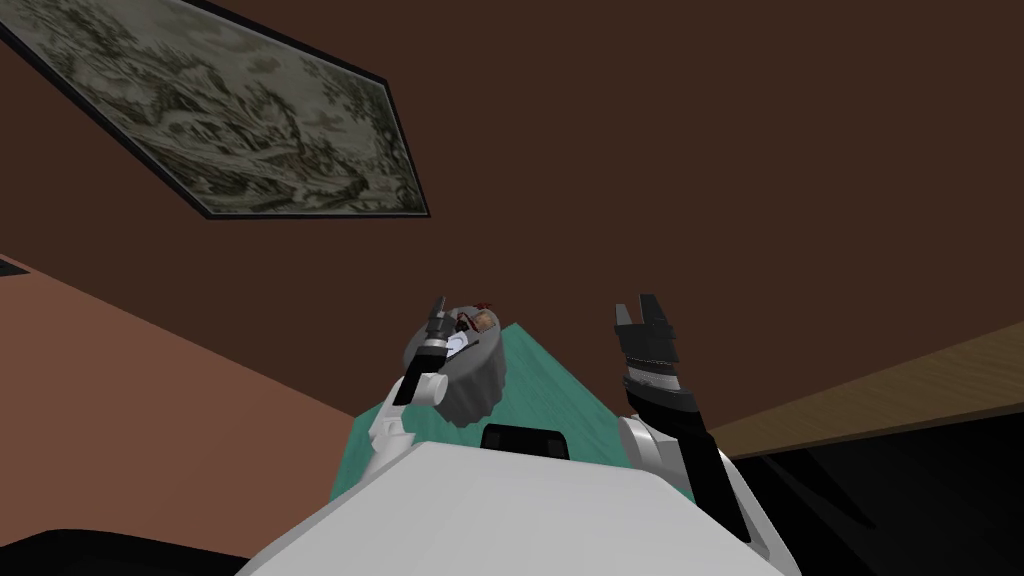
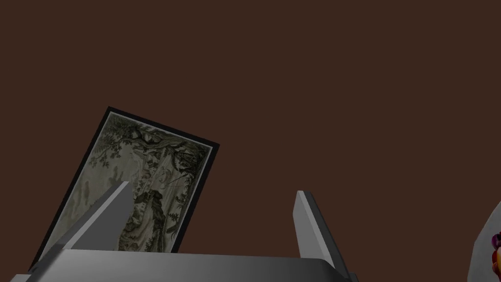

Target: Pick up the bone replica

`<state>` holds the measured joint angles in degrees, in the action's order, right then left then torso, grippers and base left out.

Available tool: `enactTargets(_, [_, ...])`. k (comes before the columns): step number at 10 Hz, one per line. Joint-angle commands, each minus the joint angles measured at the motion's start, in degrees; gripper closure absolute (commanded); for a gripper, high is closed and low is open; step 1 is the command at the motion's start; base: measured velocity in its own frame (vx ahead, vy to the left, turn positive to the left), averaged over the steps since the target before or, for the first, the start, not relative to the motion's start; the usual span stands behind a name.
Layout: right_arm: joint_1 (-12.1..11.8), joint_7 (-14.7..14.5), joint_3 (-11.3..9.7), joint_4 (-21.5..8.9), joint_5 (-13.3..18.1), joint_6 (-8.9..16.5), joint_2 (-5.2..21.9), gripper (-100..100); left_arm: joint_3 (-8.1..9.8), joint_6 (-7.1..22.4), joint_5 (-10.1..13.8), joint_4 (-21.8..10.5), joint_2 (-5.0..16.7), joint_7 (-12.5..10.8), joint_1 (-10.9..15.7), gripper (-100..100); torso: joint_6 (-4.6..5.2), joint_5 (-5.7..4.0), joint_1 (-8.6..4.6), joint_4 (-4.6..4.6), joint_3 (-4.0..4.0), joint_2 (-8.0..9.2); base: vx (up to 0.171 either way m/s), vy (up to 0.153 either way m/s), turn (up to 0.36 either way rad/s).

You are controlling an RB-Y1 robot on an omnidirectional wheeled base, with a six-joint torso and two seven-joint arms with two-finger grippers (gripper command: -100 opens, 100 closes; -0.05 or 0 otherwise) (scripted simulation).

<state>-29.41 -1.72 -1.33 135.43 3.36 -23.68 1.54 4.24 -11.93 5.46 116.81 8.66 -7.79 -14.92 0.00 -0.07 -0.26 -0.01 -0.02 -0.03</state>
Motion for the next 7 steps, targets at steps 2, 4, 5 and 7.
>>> enactTargets(2, [0.00,0.00,0.00,0.00,0.00,0.00,0.00,0,0.51,3.56,-0.02,-2.31,0.89,-0.71,1.73,-100,0.00,0.00,-0.03,0.00,0.00,0.01,0.000,-0.078,0.011])
enactTargets(4, [0.00,0.00,0.00,0.00,0.00,0.00,0.00,0,1.01,6.36,0.02,-4.72,1.65,-1.34,3.51,-100,0.00,-0.01,-0.06,-0.01,-0.03,-0.06,0.015,-0.078,0.010])
enactTargets(5, [0.00,0.00,0.00,0.00,0.00,0.00,0.00,0,1.50,8.36,0.09,-7.22,2.35,-1.99,5.32,-100,0.00,0.00,0.00,-0.01,-0.03,-0.04,0.001,-0.077,0.007])
enactTargets(7, [0.00,0.00,0.00,0.00,0.00,0.00,0.00,0,1.99,11.43,0.20,-9.62,3.01,-2.67,7.14,-100,-0.01,0.00,0.02,0.00,-0.01,-0.01,0.010,-0.070,0.008])
